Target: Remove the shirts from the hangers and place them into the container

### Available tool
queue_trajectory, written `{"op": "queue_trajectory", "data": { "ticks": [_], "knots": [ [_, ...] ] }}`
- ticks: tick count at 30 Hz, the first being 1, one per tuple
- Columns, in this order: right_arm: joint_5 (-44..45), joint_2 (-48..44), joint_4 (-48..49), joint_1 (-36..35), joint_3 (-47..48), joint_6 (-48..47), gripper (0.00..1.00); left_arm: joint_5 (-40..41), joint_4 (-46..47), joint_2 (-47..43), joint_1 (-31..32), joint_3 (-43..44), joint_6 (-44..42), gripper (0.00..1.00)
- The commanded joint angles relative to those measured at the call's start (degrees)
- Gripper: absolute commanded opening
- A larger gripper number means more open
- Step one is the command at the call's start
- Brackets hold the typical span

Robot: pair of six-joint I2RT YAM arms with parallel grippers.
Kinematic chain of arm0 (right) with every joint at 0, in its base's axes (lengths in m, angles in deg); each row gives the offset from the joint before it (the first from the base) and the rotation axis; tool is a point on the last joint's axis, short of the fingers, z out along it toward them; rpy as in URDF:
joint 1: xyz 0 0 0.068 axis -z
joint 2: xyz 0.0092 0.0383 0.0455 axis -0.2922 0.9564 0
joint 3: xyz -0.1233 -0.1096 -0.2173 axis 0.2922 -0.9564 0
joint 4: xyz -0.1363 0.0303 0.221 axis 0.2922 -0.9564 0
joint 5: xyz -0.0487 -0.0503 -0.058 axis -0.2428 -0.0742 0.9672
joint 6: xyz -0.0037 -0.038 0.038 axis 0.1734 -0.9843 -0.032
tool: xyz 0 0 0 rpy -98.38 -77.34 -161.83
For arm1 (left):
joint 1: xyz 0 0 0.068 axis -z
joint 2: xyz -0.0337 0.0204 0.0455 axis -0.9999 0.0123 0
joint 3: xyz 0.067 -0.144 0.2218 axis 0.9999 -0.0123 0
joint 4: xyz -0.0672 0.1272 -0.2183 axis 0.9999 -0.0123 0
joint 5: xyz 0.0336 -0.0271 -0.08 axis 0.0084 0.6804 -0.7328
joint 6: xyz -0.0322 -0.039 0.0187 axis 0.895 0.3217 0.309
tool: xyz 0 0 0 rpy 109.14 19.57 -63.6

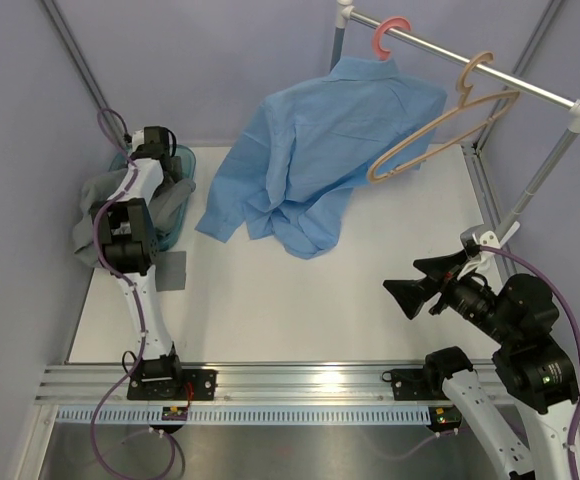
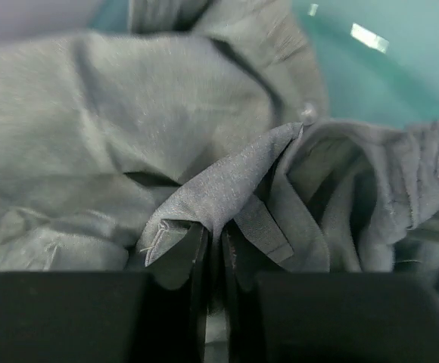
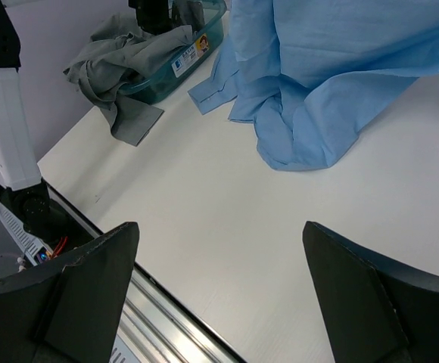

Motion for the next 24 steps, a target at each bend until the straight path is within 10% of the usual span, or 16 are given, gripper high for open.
{"op": "queue_trajectory", "data": {
  "ticks": [1, 5, 8, 12, 24],
  "knots": [
    [0.54, 0.31, 1.75, 0.10, -0.11, -1.36, 0.99, -4.28, -3.49, 1.68, -2.17, 1.31, 1.62, 0.16],
    [0.45, -0.31, 1.75, 0.10, -0.20, -1.54, 0.99, -7.88, -5.61, 1.27, -3.31, 1.32, 1.70, 0.33],
    [0.45, -1.10, 1.92, 0.10, -0.29, -1.45, 0.99, -11.04, -5.61, -4.69, -3.23, 1.32, 1.97, 0.69],
    [-0.07, -2.24, 2.10, 0.10, -0.46, -1.18, 0.99, -14.57, -5.70, -14.70, -2.79, 1.32, 3.02, 0.92],
    [-2.97, -6.64, 2.10, 0.10, -0.81, -0.39, 0.99, -11.23, -5.35, -47.94, -2.78, -23.61, 9.52, 0.99]
  ]
}}
